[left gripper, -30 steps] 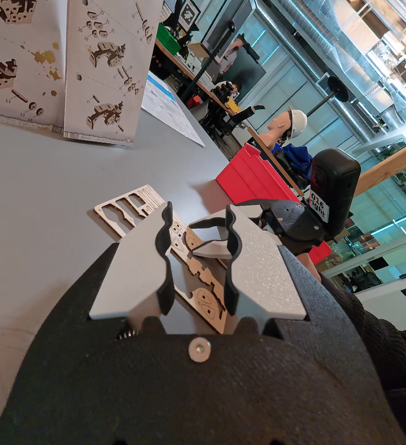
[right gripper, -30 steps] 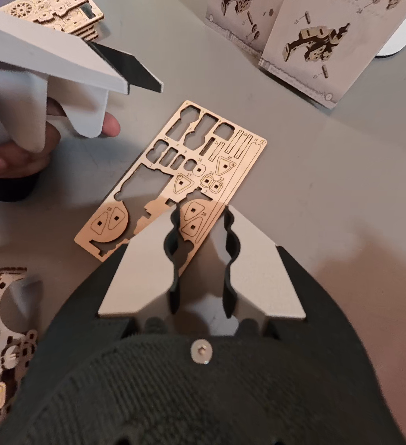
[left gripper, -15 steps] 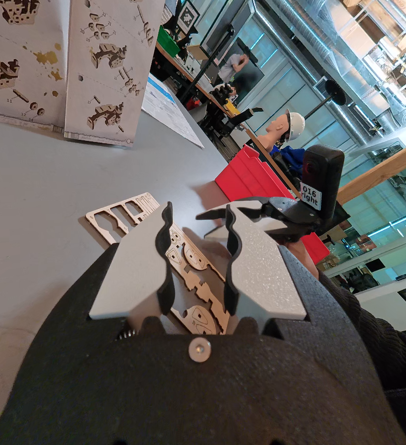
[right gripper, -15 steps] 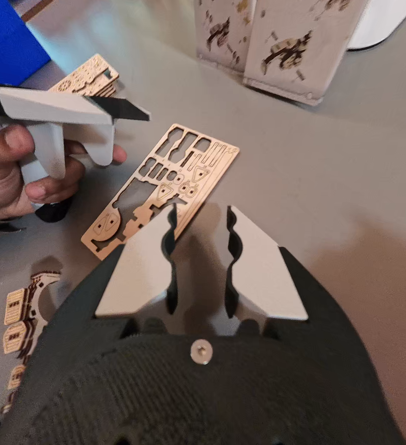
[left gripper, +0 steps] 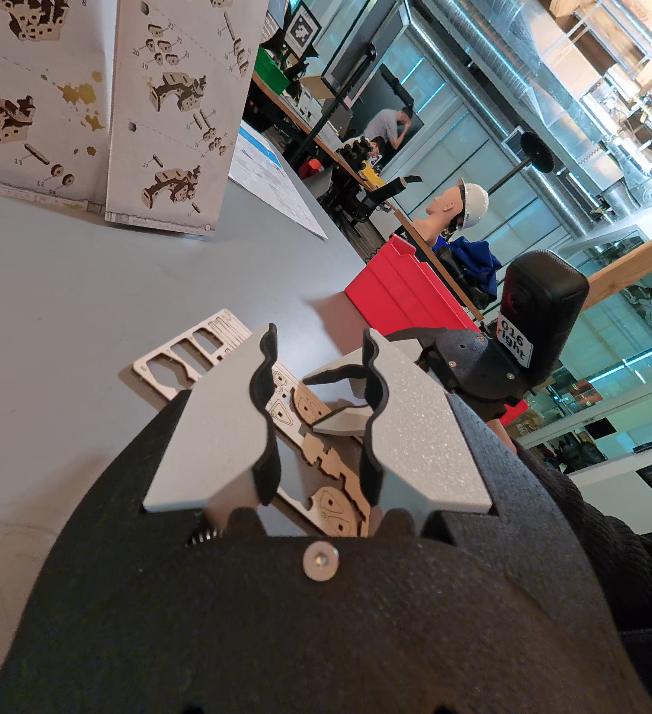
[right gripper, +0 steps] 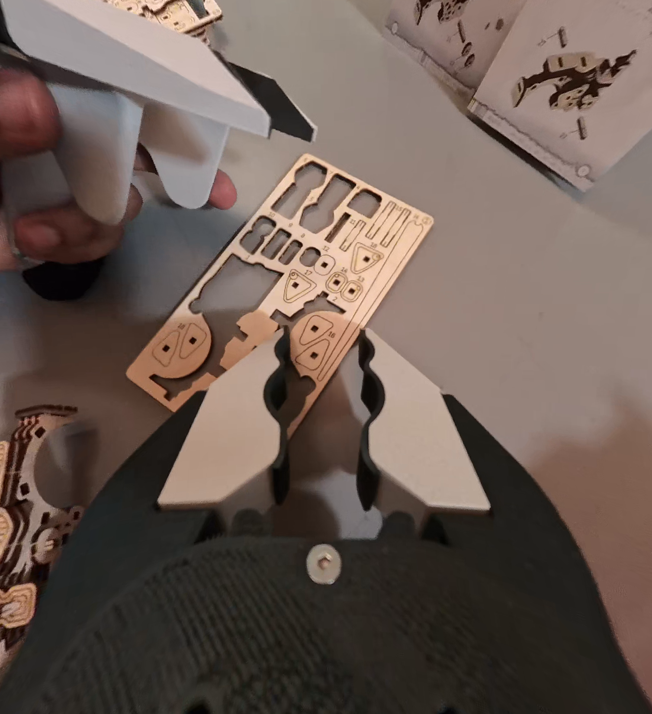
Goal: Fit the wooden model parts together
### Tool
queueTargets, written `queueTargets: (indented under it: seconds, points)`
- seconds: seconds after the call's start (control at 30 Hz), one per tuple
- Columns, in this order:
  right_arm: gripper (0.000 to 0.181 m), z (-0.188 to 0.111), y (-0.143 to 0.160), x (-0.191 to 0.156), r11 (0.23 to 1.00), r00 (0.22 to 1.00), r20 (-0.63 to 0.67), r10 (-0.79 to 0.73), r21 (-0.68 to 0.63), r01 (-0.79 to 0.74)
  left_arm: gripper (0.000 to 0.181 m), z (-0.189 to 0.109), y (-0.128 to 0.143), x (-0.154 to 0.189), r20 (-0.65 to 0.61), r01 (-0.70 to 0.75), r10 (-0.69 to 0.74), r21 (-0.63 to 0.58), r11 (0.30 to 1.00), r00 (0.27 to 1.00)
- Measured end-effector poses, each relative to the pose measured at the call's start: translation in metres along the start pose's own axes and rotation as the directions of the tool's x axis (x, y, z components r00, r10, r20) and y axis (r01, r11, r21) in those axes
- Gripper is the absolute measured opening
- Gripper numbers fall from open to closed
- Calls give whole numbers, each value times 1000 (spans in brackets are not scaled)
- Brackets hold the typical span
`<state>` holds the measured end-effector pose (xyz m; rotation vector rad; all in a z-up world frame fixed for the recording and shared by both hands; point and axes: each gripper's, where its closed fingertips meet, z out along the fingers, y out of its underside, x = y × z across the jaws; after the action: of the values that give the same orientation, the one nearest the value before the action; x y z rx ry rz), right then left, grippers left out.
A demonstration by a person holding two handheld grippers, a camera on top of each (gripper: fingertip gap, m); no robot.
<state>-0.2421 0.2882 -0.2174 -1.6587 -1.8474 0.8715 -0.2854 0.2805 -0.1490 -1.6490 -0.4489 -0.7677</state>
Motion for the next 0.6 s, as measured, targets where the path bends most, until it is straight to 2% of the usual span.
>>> queueTargets:
  seconds: [0.2,0.37,0.43,0.5,0.6]
  points:
    - [34,-3,1,10,1000,998,-66,-1,-9,1,43,-1,-1,0,2,-1,1,12,1000,1000]
    - [52,-5,5,13,997,993,-91,72,-30,-75,43,-2,-3,0,1,-1,1,21,1000,1000]
    - [47,-5,6,14,998,992,-118,42,-45,-48,43,-2,-2,0,0,0,0,19,1000,1000]
    - [34,-4,6,10,997,993,-112,33,-59,-40,43,-1,-2,0,-1,1,-1,15,1000,1000]
    - [33,-4,5,11,998,994,-106,33,-57,-39,43,-1,-2,0,0,0,0,16,1000,1000]
